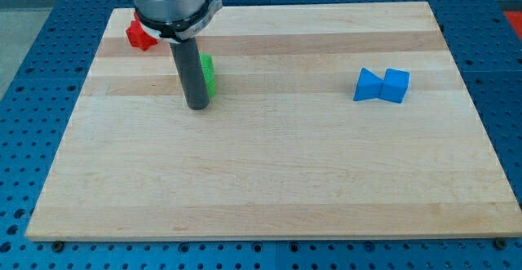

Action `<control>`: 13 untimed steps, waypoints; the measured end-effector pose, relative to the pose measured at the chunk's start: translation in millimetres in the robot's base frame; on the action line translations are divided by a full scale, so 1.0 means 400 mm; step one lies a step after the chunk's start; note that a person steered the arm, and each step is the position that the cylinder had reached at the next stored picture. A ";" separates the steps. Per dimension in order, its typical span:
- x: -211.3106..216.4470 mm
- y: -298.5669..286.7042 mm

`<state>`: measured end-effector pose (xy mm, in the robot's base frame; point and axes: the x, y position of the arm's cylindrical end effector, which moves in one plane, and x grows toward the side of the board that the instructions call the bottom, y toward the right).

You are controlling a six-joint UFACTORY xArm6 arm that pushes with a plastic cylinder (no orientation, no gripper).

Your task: Place green blocks horizontal right to yellow blocks

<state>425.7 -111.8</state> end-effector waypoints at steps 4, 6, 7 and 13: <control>-0.156 -0.144; -0.213 -0.060; -0.213 -0.060; -0.096 -0.099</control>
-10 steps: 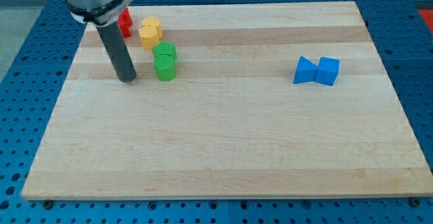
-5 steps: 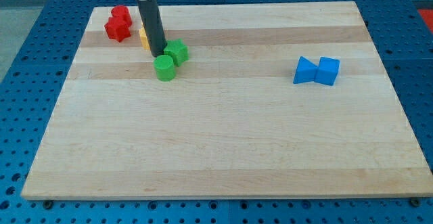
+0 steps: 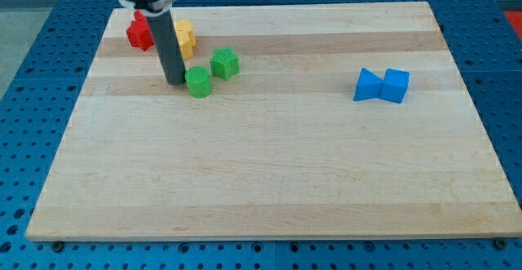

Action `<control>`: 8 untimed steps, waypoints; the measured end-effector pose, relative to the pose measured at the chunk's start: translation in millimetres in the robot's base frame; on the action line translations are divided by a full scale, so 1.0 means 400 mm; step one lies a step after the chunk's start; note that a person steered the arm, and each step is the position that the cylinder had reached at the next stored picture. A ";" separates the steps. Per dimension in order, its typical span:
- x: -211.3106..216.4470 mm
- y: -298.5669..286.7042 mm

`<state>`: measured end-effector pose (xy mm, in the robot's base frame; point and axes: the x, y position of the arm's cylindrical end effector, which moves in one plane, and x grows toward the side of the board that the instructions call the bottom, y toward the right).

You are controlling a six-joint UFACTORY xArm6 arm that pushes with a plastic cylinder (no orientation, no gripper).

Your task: Place green blocks horizontal right to yellow blocks

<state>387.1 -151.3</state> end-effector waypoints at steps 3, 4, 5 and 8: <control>0.085 0.000; 0.074 0.016; 0.028 0.045; -0.023 0.050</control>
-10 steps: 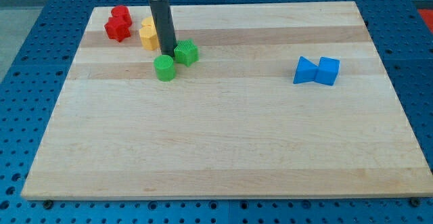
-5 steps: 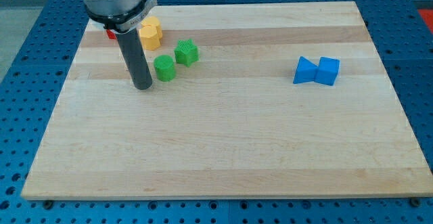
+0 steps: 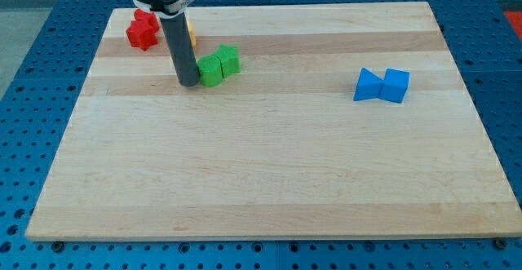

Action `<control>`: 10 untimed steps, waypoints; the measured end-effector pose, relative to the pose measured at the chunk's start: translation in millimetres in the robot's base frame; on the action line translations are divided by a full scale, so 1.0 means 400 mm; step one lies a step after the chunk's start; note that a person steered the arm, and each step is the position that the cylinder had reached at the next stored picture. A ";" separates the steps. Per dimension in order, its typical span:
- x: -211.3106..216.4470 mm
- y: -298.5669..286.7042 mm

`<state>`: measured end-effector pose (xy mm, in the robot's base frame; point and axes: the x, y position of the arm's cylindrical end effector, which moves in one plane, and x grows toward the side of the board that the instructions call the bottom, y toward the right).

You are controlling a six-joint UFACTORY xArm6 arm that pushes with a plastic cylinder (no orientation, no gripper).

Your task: Place green blocks horizontal right to yellow blocks

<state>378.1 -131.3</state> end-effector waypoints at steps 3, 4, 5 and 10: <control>-0.027 0.059; -0.040 0.073; -0.040 0.109; -0.098 0.156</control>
